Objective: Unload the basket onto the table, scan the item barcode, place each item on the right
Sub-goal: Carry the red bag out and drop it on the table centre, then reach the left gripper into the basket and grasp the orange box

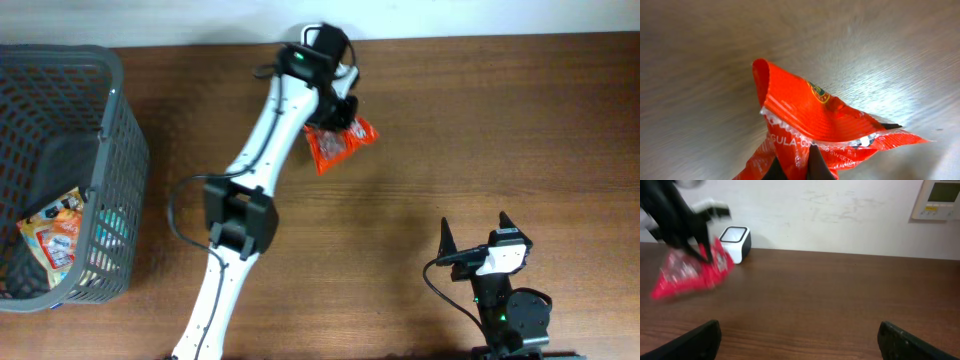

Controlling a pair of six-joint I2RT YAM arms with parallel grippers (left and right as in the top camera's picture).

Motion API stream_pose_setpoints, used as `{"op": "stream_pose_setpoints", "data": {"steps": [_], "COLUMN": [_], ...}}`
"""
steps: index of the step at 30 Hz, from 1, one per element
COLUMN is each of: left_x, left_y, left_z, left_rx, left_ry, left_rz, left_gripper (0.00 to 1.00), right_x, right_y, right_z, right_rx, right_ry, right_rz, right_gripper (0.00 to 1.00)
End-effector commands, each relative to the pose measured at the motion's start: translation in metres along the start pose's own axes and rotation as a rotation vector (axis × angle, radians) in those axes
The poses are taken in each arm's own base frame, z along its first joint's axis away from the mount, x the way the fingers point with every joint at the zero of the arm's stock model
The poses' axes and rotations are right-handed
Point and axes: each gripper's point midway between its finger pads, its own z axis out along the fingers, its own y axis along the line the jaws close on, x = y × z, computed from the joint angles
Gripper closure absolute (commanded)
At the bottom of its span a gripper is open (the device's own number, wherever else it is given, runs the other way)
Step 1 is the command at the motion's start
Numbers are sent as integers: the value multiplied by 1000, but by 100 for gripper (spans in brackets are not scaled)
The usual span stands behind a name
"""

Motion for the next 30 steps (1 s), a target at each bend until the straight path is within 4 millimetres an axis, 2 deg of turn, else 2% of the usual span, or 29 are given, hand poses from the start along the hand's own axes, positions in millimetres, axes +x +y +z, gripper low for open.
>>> {"op": "stream_pose_setpoints", "data": {"steps": [1,2,3,5,6,7,8,9,10,11,15,16,17,19,21,22,23,24,25,27,30], "left_x": [6,4,0,-15,-33,-46,-46,-33,-21,2,82,102,120,143,175,185,204,236,254,280,305], "left_y": [-21,-25,-26,-33,-33,-32,-26,-11,1,18,64,67,86,124,179,202,232,272,289,321,355], "left_z": [42,42,37,-3,-57,-126,-196,-271,-311,-357,-466,-493,-511,-521,-513,-500,-483,-450,-434,-398,-355], "left_rx": [6,9,11,62,76,75,63,31,8,-28,-170,-225,-355,-480,-574,-585,-589,-563,-556,-543,-525], "left_ry": [33,22,6,-65,-178,-323,-446,-562,-625,-685,-858,-920,-941,-932,-836,-766,-694,-585,-527,-411,-357], "left_rz": [88,95,97,94,98,105,101,76,53,11,-129,-126,-141,-354,-566,-639,-806,-1081,-1189,-1292,-1434], "left_gripper": [76,1,1,1,1,1,1,1,1,1,1,1,1,1,1,1,1,1,1,1,1], "right_x": [3,3,3,3,3,3,3,3,3,3,3,3,3,3,3,3,3,3,3,3,3], "right_y": [-2,-2,-2,-2,-2,-2,-2,-2,-2,-2,-2,-2,-2,-2,-2,-2,-2,-2,-2,-2,-2], "right_z": [0,0,0,0,0,0,0,0,0,0,0,0,0,0,0,0,0,0,0,0,0], "right_rx": [10,10,10,10,10,10,10,10,10,10,10,10,10,10,10,10,10,10,10,10,10], "right_ry": [6,6,6,6,6,6,6,6,6,6,6,6,6,6,6,6,6,6,6,6,6], "right_rz": [4,4,4,4,4,4,4,4,4,4,4,4,4,4,4,4,4,4,4,4,4], "right_gripper": [2,1,1,1,1,2,1,1,1,1,1,1,2,1,2,1,1,1,1,1,1]}}
